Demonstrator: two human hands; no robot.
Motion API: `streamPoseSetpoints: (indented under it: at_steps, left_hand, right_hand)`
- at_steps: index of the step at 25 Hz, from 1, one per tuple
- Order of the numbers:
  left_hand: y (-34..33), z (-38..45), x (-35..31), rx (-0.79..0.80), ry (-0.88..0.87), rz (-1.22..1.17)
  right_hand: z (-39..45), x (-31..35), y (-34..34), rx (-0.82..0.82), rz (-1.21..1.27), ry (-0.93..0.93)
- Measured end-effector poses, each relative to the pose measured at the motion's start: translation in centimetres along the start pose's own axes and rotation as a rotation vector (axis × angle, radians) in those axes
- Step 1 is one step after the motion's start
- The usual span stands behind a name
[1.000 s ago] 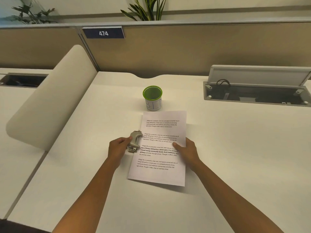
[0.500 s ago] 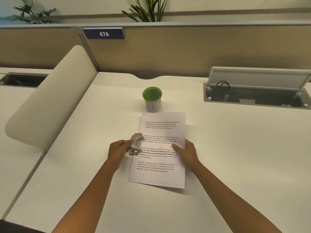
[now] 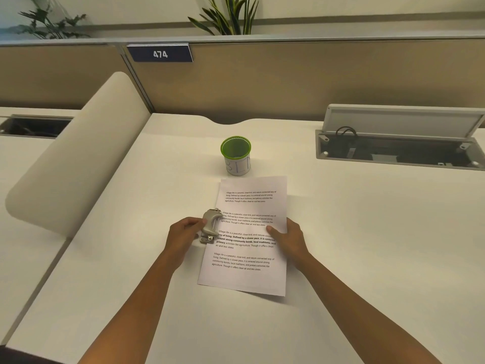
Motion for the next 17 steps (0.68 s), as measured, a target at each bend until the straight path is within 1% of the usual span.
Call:
streamPoseSetpoints:
  at_steps: [4, 8, 10, 11, 13, 15, 17]
  left_hand:
    - [-0.1, 0.1, -0.2, -0.008, 0.019, 0.008]
    - [-1.0, 1.1, -1.1, 0.034, 0.109, 0.073]
    - [-1.4, 1.9, -1.9, 0.048, 0.141, 0.172]
    - [-1.7, 2.4, -2.2, 0.042, 0.131, 0.251]
    - [-2.4, 3.2, -3.0, 0.009, 0.058, 0.434]
    - [-3.6, 3.8, -3.9, -0.013, -0.001, 0.566]
    - [-4.9, 4.2, -4.6, -0.047, 0.009, 0.642]
  right_hand:
    - [0.0, 0.0, 0.1, 0.008, -0.004, -0.005]
    - [-0.1, 0.2, 0.1, 0.029, -0.002, -0.003]
    - [-0.1, 0.2, 0.1, 0.038, -0.009, -0.009]
    - [-0.1, 0.2, 0.1, 0.041, -0.010, -0.013]
    - [-0.1, 0.3, 0.2, 0.047, -0.005, -0.021]
    - [-0.1, 0.3, 0.2, 0.052, -0.004, -0.021]
    - [0.0, 0.3, 0.2, 0.048, -0.013, -0.023]
Point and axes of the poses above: each hand's wrist, its own z-axis towards the middle knuckle, its own y-axis out of the back of the hand, x = y × z, the point moved 5 cm from there along z, towards the middle knuckle, and after that the axes turned 10 degrees about -y, right-handed, at the moved point
